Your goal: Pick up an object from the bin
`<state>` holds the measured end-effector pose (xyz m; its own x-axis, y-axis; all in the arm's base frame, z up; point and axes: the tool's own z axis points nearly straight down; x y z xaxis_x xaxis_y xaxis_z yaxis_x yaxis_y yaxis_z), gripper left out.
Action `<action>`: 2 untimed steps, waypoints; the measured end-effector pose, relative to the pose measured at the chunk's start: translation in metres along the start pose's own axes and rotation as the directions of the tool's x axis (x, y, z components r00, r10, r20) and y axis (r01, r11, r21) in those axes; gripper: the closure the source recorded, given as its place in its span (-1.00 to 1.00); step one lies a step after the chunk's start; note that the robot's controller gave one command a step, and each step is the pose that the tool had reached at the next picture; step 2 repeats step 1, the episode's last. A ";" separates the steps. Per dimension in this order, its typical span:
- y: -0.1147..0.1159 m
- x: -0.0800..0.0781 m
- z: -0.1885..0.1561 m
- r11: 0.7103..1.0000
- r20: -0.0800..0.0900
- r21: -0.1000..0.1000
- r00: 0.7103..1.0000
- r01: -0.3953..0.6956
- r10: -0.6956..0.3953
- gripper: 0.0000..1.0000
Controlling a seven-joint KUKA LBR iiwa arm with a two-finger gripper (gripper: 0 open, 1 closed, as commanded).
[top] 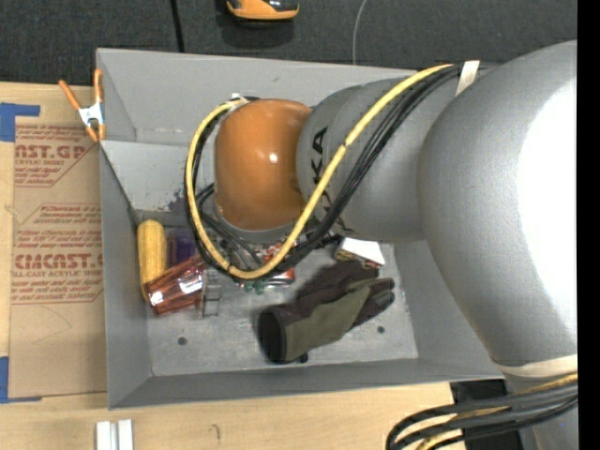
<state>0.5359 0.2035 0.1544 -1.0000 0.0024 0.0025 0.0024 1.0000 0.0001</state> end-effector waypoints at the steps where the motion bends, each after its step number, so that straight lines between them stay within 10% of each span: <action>1: 0.000 -0.013 -0.059 1.000 0.001 0.000 1.000 0.009 -0.009 1.00; 2: 0.000 -0.013 -0.059 1.000 0.001 0.000 1.000 0.009 -0.009 1.00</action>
Offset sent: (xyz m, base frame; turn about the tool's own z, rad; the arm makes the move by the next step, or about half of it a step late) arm 0.0065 -0.0046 0.0547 0.0100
